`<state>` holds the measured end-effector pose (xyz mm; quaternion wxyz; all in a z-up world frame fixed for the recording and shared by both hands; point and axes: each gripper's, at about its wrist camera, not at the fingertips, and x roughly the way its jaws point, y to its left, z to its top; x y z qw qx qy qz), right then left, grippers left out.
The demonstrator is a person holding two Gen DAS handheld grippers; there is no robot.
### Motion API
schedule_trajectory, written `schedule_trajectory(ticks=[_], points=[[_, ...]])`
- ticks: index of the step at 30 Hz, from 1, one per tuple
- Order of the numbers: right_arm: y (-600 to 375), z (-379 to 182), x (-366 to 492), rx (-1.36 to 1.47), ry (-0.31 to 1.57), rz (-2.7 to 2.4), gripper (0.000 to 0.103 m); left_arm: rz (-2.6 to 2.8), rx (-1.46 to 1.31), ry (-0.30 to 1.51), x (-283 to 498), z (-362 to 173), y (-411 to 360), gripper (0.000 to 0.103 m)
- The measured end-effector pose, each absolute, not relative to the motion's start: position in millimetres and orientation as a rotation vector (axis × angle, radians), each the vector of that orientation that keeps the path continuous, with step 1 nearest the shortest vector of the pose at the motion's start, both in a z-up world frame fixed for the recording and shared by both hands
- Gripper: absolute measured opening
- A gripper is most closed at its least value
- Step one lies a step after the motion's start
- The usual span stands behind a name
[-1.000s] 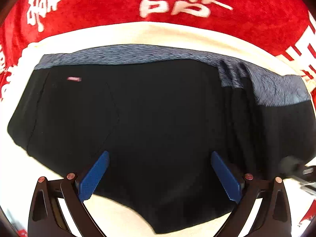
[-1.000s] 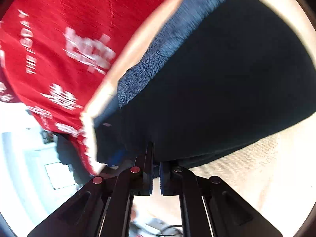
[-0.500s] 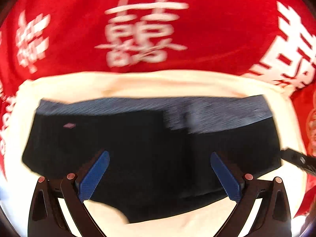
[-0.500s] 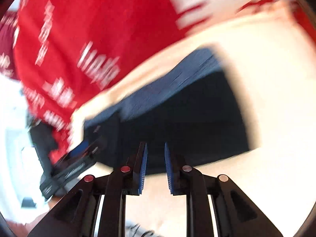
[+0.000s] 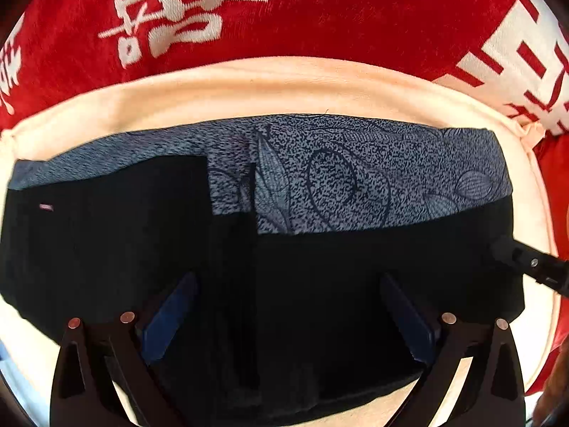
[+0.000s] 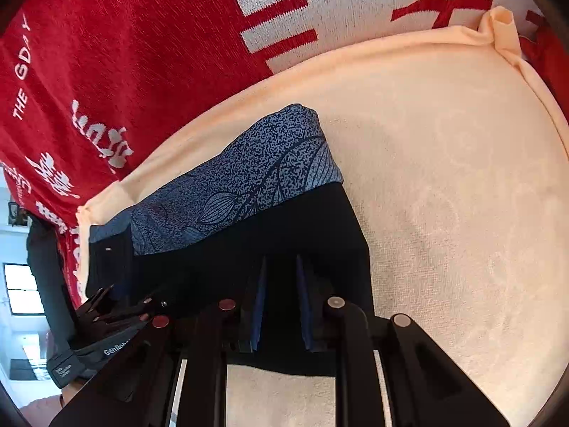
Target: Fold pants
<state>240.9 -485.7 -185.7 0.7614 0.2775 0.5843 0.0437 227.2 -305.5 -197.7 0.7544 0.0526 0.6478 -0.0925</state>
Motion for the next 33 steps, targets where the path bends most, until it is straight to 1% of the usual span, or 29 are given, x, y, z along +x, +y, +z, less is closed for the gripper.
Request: schedule_trajectory(ticks=[8, 9, 13, 17, 19, 25, 27, 33], points=[[-476.4, -179.4, 239.3, 0.568, 1.301, 0.136, 0.021, -0.086, 0.184, 1.429, 221.7, -175.3, -315.0, 0.103], [-477.1, -178.3, 239.3, 0.579, 1.304, 0.137, 0.023, -0.074, 0.186, 1.431, 218.0, -165.5, -307.4, 0.103], [-474.6, -172.5, 236.6, 0.557, 1.303, 0.186, 0.039, -0.031, 0.216, 1.433, 206.0, -151.2, -303.5, 0.103], [-464.3, -172.1, 239.6, 0.481, 1.313, 0.211, 0.043, 0.015, 0.221, 1.441, 202.6, -144.3, -299.8, 0.103], [-465.2, -172.1, 240.6, 0.495, 1.316, 0.224, 0.049, 0.032, 0.218, 1.439, 199.8, -139.6, -297.2, 0.103], [-462.6, -171.2, 238.0, 0.471, 1.308, 0.232, 0.05, 0.045, 0.223, 1.418, 192.1, -130.0, -289.3, 0.103], [-461.3, -169.7, 237.0, 0.464, 1.309, 0.22, 0.05, 0.04, 0.216, 1.42, 194.7, -142.2, -287.6, 0.103], [-449.4, -164.2, 234.2, 0.44, 1.304, 0.133, 0.053, -0.014, 0.212, 1.423, 195.3, -145.6, -274.8, 0.103]])
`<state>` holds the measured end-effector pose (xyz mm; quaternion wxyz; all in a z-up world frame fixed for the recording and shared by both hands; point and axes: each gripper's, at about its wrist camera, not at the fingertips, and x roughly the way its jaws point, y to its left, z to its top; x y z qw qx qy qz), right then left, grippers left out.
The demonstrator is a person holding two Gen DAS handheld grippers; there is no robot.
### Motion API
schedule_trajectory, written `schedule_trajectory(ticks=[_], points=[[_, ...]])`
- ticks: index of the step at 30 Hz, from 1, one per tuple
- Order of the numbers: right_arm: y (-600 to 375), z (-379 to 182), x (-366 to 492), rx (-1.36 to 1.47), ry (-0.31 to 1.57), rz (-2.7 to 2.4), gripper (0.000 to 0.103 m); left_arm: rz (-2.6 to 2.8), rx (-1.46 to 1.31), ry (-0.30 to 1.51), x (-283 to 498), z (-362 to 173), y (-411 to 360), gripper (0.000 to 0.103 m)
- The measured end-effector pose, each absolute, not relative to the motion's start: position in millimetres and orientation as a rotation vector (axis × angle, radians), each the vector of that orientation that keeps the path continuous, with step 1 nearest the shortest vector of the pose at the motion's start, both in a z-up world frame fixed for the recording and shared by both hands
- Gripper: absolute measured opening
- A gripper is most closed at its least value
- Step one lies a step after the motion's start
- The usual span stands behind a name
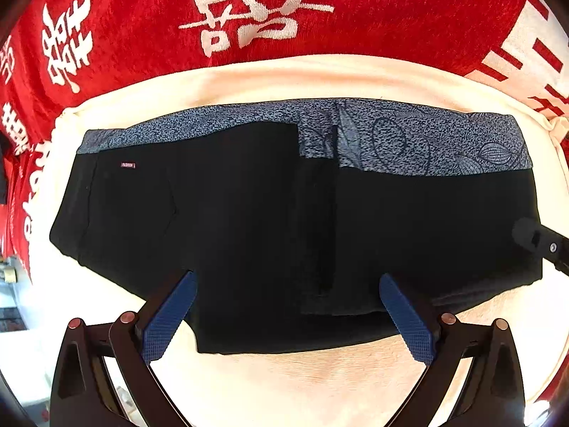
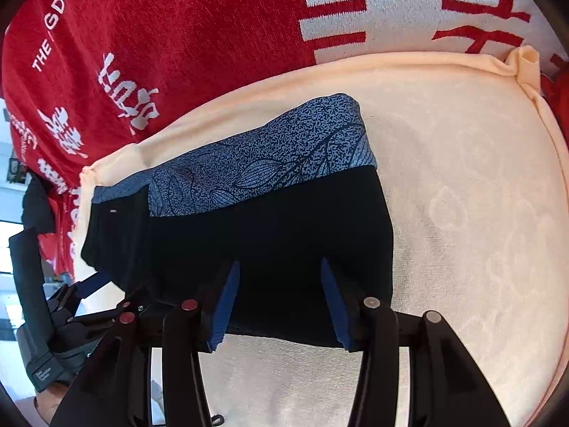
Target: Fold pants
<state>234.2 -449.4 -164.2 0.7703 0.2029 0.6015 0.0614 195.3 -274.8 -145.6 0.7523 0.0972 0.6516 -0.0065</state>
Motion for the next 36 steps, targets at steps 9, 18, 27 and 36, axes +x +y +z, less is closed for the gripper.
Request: schedule_trajectory(ticks=[9, 18, 27, 36], points=[[-386.0, -153.0, 224.5, 0.413, 1.279, 0.135, 0.054, -0.128, 0.222, 1.409, 192.3, -135.9, -233.0, 0.103], [-299.6, -141.0, 212.7, -0.054, 1.244, 0.316, 0.054, -0.089, 0.168, 1.448, 186.5, -146.3, -169.1, 0.103], [-263.3, -166.7, 228.1, -0.237, 1.299, 0.389, 0.021, -0.042, 0.091, 1.465, 179.5, -150.0, -144.6, 0.103], [-252.0, -164.6, 227.7, -0.045, 1.384, 0.486, 0.004, 0.003, 0.05, 1.489, 166.4, -155.2, -127.5, 0.103]])
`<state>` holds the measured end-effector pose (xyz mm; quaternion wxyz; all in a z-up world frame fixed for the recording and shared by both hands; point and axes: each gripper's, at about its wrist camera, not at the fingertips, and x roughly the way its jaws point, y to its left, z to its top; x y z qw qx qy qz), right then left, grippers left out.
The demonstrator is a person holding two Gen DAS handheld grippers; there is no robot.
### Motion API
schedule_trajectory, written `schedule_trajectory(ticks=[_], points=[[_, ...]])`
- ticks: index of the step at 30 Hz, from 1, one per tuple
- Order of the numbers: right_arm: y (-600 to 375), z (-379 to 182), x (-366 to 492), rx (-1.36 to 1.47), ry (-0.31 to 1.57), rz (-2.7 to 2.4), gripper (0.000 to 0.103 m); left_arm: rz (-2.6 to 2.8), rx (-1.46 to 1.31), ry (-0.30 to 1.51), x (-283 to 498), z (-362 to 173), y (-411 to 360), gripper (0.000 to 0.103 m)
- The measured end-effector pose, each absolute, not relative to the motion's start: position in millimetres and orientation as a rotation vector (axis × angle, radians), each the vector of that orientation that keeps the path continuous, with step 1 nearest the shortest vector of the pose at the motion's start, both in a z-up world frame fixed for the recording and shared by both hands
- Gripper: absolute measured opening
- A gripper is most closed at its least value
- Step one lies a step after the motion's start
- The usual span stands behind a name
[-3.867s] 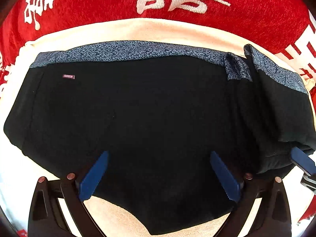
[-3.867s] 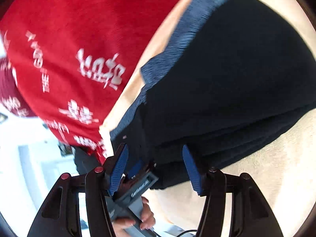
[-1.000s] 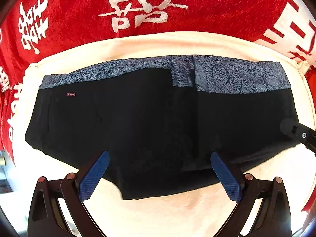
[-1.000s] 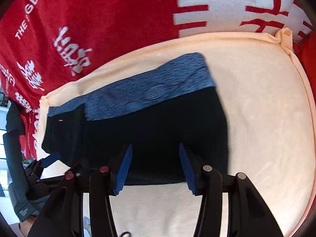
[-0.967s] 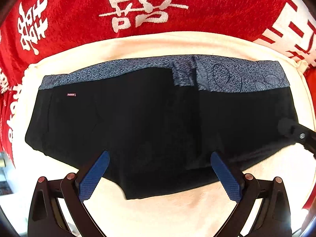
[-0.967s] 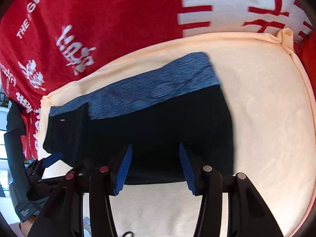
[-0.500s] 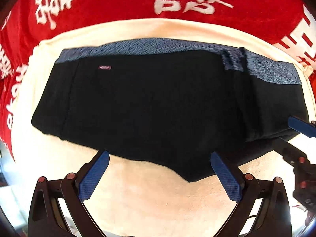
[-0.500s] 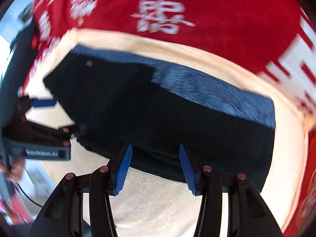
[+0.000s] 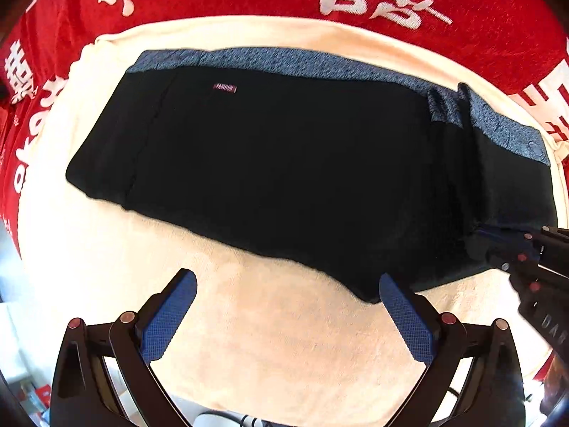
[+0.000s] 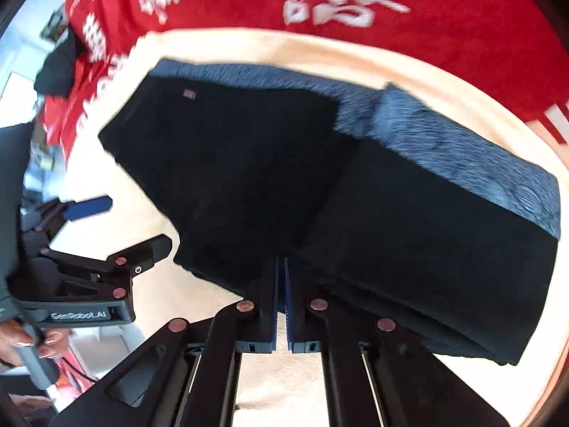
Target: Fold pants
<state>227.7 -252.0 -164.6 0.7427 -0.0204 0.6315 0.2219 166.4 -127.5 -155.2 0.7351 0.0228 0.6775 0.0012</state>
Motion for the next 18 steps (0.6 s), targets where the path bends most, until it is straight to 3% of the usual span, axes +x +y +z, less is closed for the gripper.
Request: schedule_trajectory(ticks=[3, 4, 5, 6, 7, 15, 16, 18], points=[[-255.8, -149.5, 223.4, 0.007, 1.332, 0.424, 0.005, 0.0, 0.045, 1.485, 155.5, -154.1, -116.9, 0.103], [-263.5, -143.8, 224.4, 0.028, 1.319, 0.383, 0.013, -0.002, 0.052, 1.484, 151.9, -153.8, -114.3, 0.103], [-269.8, -140.8, 226.1, 0.031, 1.314, 0.348, 0.022, -0.003, 0.056, 1.486, 150.1, -152.4, -113.5, 0.103], [-274.9, -138.8, 226.6, 0.023, 1.308, 0.312, 0.047, -0.003, 0.057, 1.489, 148.0, -152.5, -111.8, 0.103], [-281.8, -135.9, 225.7, 0.014, 1.294, 0.29, 0.061, -0.003, 0.056, 1.494, 145.6, -153.3, -109.4, 0.103], [-289.4, -155.4, 255.7, 0.152, 1.358, 0.223, 0.061, -0.011, 0.066, 1.512, 126.0, -160.4, -105.3, 0.103], [-283.7, -166.4, 260.9, 0.137, 1.404, 0.192, 0.057, -0.013, 0.069, 1.512, 123.0, -159.9, -106.0, 0.103], [-281.4, -181.7, 264.6, 0.137, 1.45, 0.145, 0.035, -0.015, 0.074, 1.513, 106.6, -164.6, -107.8, 0.103]])
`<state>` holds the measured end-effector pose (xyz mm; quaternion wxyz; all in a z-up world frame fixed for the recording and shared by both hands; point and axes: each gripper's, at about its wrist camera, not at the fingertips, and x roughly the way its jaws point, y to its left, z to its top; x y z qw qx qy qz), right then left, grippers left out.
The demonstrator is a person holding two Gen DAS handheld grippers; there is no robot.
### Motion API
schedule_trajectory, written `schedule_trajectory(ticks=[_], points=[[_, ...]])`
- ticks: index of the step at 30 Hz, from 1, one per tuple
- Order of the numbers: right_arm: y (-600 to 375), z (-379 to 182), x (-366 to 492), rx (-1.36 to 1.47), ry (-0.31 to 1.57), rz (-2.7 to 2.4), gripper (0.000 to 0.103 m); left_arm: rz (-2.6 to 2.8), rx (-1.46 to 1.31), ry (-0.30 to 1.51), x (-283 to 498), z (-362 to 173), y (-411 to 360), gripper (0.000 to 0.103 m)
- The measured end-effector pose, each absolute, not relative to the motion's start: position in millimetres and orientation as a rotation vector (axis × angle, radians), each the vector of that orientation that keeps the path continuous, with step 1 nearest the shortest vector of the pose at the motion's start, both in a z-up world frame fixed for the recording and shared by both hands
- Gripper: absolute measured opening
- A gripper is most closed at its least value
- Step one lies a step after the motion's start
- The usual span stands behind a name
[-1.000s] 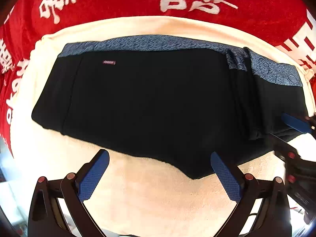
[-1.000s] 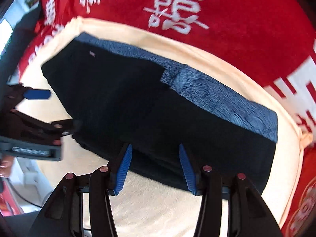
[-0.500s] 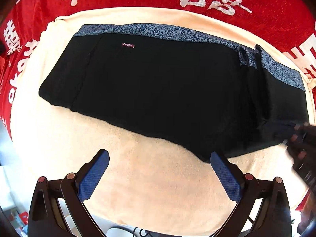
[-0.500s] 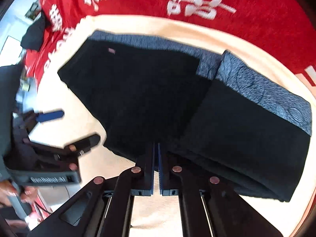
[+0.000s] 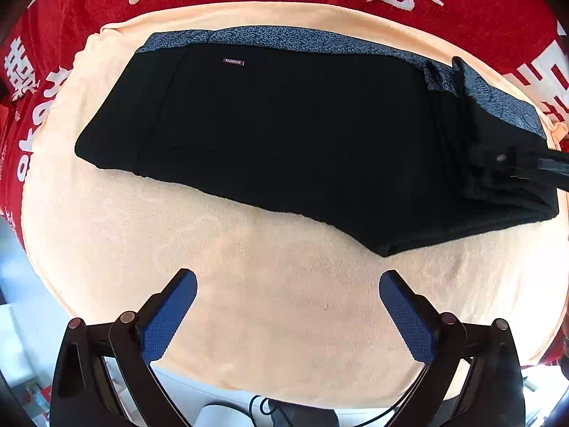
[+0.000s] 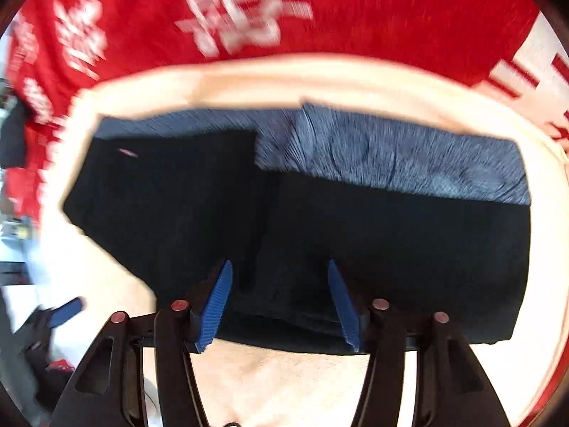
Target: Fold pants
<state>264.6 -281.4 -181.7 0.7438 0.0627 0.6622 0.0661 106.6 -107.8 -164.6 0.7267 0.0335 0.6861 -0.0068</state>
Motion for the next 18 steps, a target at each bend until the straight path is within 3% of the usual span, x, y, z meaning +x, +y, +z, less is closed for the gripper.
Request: schedule_trajectory(ticks=[4, 9, 16, 17, 18], points=[[-287.1, -179.0, 258.6, 0.236, 1.46, 0.191, 0.016, -0.024, 0.063, 1.503, 96.3, -159.8, -102.1, 0.103], [-276.5, -182.0, 247.3, 0.185, 1.467, 0.252, 0.016, -0.018, 0.059, 1.525, 92.1, -168.1, -103.3, 0.103], [-282.3, -156.5, 241.4, 0.276, 1.445, 0.34, 0.019, -0.028, 0.082, 1.494, 91.6, -148.9, -100.6, 0.103], [-284.8, -150.2, 240.1, 0.262, 1.42, 0.312, 0.023, -0.029, 0.084, 1.49, 90.5, -144.9, -98.5, 0.103], [-290.9, -145.4, 239.9, 0.257, 1.397, 0.267, 0.04, -0.031, 0.086, 1.484, 92.4, -139.7, -96.3, 0.103]])
